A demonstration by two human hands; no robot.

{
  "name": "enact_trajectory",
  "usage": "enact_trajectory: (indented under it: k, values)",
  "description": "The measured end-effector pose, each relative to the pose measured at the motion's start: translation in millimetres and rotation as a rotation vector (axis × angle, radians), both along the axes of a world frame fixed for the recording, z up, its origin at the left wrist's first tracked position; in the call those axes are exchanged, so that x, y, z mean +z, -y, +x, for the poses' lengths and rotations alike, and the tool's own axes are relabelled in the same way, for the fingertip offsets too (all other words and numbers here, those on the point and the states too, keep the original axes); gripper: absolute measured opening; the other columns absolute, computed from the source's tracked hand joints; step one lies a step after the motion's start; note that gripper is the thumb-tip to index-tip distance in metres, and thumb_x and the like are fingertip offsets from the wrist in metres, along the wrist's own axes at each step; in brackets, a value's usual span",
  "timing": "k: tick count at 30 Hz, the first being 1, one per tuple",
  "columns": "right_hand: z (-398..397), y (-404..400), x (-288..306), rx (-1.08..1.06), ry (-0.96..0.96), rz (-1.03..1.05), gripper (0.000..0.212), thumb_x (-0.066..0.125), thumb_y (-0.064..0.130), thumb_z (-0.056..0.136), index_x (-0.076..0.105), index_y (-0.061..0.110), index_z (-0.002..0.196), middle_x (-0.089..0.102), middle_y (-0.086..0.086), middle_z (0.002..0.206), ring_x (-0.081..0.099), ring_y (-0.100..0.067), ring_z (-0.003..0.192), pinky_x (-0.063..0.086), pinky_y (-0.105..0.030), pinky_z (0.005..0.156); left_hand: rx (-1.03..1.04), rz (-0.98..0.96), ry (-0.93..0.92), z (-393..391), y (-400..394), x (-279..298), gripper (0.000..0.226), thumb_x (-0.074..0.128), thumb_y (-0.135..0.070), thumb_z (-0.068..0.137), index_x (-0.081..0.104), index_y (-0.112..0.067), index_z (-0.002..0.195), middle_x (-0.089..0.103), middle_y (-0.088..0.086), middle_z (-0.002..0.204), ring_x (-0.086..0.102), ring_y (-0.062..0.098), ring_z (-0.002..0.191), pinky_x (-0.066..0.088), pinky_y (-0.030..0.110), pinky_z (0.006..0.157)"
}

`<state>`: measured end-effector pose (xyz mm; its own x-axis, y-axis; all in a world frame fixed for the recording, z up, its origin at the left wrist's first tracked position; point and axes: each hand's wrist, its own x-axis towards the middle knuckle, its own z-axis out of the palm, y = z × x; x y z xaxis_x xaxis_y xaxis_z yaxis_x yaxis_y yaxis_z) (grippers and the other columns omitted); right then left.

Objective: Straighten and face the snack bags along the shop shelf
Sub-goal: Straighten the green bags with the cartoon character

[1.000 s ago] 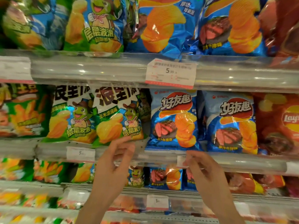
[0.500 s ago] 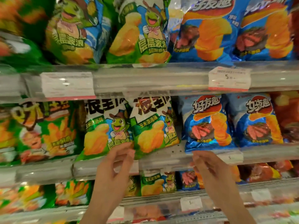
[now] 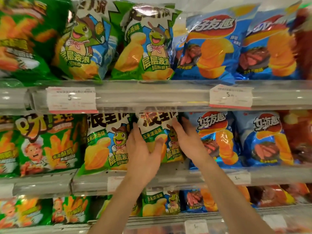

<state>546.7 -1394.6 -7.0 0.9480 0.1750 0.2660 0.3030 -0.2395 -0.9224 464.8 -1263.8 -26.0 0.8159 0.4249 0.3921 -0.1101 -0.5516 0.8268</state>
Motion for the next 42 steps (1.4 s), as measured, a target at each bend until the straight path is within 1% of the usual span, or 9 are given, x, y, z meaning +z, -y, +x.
enact_trajectory:
  k: [5, 9, 16, 20, 23, 26, 30, 36, 42]
  values:
    - [34, -7, 4, 0.026, -0.162, -0.022, 0.081, 0.037, 0.079, 0.088, 0.035, 0.029, 0.152, 0.049, 0.002, 0.149, 0.048, -0.022, 0.133, 0.033, -0.027, 0.093, -0.042, -0.263, -0.047, 36, -2, 16, 0.091, 0.07, -0.045, 0.089, 0.016, -0.02, 0.157, 0.036, 0.005, 0.154, 0.034, 0.024, 0.144, 0.023, 0.031, 0.116]
    - [39, -10, 6, 0.026, -0.262, -0.017, 0.105, 0.036, 0.092, 0.074, 0.024, 0.029, 0.157, 0.044, -0.002, 0.155, 0.044, -0.026, 0.138, 0.032, -0.033, 0.095, -0.044, -0.382, -0.155, 57, -15, 28, 0.092, 0.062, -0.06, 0.089, 0.015, -0.025, 0.159, 0.034, 0.003, 0.161, 0.033, 0.027, 0.146, 0.028, 0.032, 0.106]
    - [31, -14, 3, 0.025, -0.218, 0.074, 0.088, 0.048, 0.076, 0.087, 0.024, 0.026, 0.156, 0.046, 0.001, 0.153, 0.047, -0.022, 0.135, 0.036, -0.028, 0.099, -0.034, -0.409, -0.165, 63, -19, 18, 0.086, 0.057, -0.066, 0.089, 0.017, -0.033, 0.157, 0.043, 0.001, 0.154, 0.045, 0.027, 0.136, 0.032, 0.034, 0.099]
    - [19, -13, 7, -0.016, -0.191, 0.072, 0.081, 0.046, 0.07, 0.092, 0.023, 0.026, 0.156, 0.045, 0.002, 0.153, 0.043, -0.023, 0.14, 0.035, -0.036, 0.111, -0.081, -0.449, -0.093, 56, -18, 18, 0.067, 0.061, -0.061, 0.089, 0.032, -0.038, 0.145, 0.052, -0.026, 0.105, 0.055, 0.002, 0.093, 0.039, 0.031, 0.089]
    - [6, -4, 5, -0.04, -0.176, 0.028, 0.078, 0.042, 0.074, 0.09, 0.029, 0.028, 0.152, 0.05, 0.01, 0.138, 0.049, -0.016, 0.126, 0.035, -0.031, 0.096, -0.124, -0.438, -0.073, 50, -14, 17, 0.061, 0.063, -0.065, 0.083, 0.038, -0.044, 0.134, 0.059, -0.026, 0.108, 0.061, 0.003, 0.102, 0.049, 0.027, 0.081]
    - [2, 5, 4, -0.084, -0.177, -0.03, 0.074, 0.038, 0.078, 0.089, 0.036, 0.028, 0.144, 0.049, 0.011, 0.119, 0.047, -0.012, 0.107, 0.03, -0.03, 0.088, -0.148, -0.424, -0.105, 53, -13, 19, 0.082, 0.064, -0.072, 0.074, 0.035, -0.038, 0.143, 0.058, -0.02, 0.118, 0.058, 0.004, 0.102, 0.045, 0.026, 0.083]
    - [6, 5, 7, -0.045, -0.188, 0.004, 0.072, 0.039, 0.073, 0.092, 0.034, 0.029, 0.149, 0.05, 0.003, 0.146, 0.047, -0.02, 0.132, 0.031, -0.029, 0.095, -0.139, -0.535, -0.232, 61, -20, 20, 0.1, 0.069, -0.079, 0.068, 0.033, -0.036, 0.151, 0.052, -0.01, 0.123, 0.056, 0.016, 0.109, 0.044, 0.033, 0.088]
    - [6, 0, 1, -0.024, -0.169, 0.062, 0.061, 0.044, 0.064, 0.096, 0.032, 0.033, 0.147, 0.052, 0.011, 0.136, 0.044, -0.006, 0.112, 0.032, -0.025, 0.093, -0.179, -0.504, -0.189, 54, -14, 15, 0.089, 0.061, -0.086, 0.067, 0.039, -0.043, 0.142, 0.061, -0.017, 0.114, 0.06, 0.005, 0.097, 0.046, 0.028, 0.075]
    - [7, 9, -8, 0.01, -0.188, 0.028, 0.066, 0.042, 0.079, 0.087, 0.036, 0.044, 0.143, 0.049, 0.033, 0.107, 0.05, 0.007, 0.094, 0.036, -0.023, 0.083, -0.125, -0.363, -0.139, 43, -12, 7, 0.109, 0.045, -0.105, 0.047, 0.038, -0.047, 0.139, 0.058, -0.023, 0.118, 0.058, 0.012, 0.115, 0.044, 0.038, 0.098]
